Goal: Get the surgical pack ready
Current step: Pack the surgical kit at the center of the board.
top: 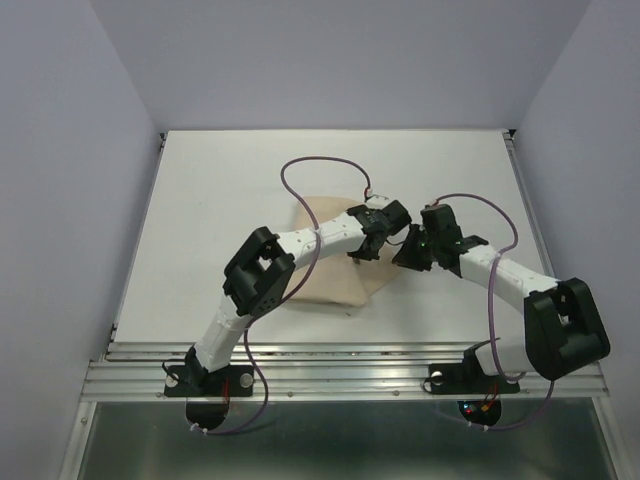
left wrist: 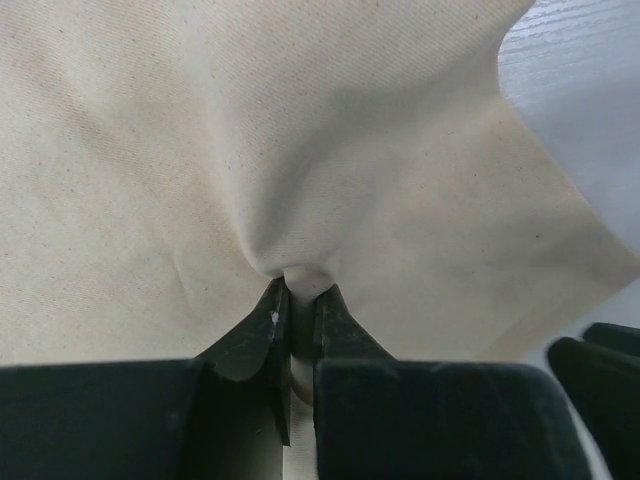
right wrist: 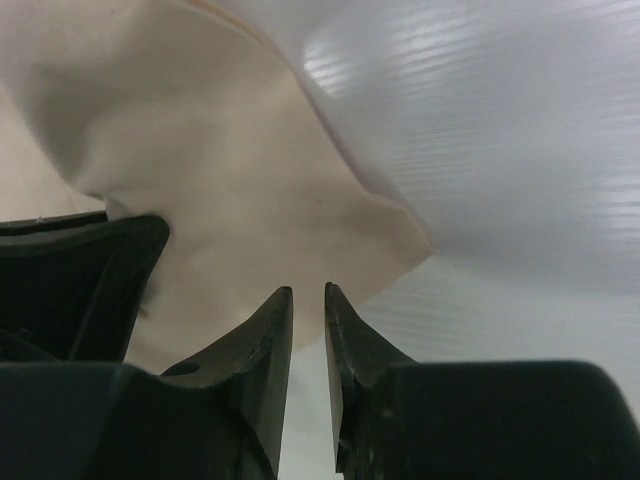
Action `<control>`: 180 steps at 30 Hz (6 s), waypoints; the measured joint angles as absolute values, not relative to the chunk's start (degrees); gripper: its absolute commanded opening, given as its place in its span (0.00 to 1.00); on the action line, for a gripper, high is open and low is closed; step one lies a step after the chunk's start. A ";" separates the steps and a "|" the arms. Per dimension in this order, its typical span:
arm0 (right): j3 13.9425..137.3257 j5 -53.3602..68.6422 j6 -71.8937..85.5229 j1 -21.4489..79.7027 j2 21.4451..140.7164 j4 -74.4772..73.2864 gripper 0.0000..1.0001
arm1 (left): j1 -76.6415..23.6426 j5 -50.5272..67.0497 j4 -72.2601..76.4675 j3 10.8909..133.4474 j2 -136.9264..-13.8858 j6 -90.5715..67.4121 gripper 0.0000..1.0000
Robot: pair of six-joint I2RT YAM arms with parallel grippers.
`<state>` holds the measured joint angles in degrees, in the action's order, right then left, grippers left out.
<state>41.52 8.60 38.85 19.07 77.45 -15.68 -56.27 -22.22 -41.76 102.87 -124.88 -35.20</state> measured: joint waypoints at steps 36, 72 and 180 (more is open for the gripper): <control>49.56 14.37 48.42 31.64 102.21 9.56 0.24 | -45.82 -4.97 -34.37 90.65 -107.96 -31.94 0.00; 65.28 -2.81 43.70 28.93 97.27 -3.95 0.24 | -42.94 1.30 -27.55 84.29 -102.74 -31.77 0.00; 52.18 30.46 55.90 32.21 112.16 32.99 0.23 | -41.10 -2.46 -32.93 83.35 -99.24 -31.53 0.00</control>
